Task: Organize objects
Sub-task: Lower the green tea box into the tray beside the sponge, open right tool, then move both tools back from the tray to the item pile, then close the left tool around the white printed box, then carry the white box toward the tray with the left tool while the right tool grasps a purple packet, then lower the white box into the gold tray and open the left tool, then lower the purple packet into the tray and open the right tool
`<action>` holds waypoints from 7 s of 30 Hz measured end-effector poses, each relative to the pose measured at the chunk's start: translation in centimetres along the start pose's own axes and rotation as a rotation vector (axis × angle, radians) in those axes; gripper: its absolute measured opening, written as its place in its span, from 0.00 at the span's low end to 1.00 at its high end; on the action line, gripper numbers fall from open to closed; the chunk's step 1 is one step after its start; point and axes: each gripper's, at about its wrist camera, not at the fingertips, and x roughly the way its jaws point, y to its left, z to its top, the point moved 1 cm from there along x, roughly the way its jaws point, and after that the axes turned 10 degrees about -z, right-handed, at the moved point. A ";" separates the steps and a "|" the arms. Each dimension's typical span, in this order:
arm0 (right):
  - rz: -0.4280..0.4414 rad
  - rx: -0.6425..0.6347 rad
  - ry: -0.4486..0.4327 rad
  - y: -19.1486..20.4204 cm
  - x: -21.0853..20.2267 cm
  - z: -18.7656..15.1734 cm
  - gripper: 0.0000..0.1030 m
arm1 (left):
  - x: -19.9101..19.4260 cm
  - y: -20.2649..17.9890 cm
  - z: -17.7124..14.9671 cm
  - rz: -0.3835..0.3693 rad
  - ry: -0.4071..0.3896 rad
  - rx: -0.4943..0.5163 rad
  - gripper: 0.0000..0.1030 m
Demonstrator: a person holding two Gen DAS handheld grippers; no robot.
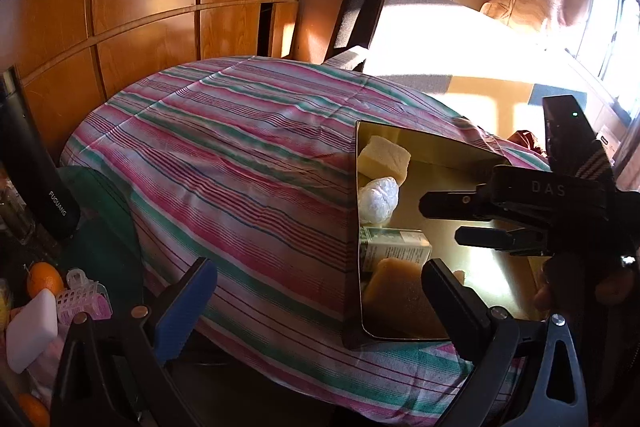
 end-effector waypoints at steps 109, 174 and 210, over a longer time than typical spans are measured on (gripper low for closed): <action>-0.219 0.830 -0.645 -39.5 -31.2 -18.3 0.84 | 10.0 -38.4 -3.3 -0.640 0.406 0.760 0.50; -0.622 0.176 -0.143 -30.0 -12.8 -3.9 0.31 | 22.2 -9.6 10.3 -0.070 0.272 0.069 0.55; -0.219 -0.120 -0.057 -2.9 -0.5 1.3 0.29 | 1.2 -1.4 3.0 -0.007 -0.017 -0.006 0.94</action>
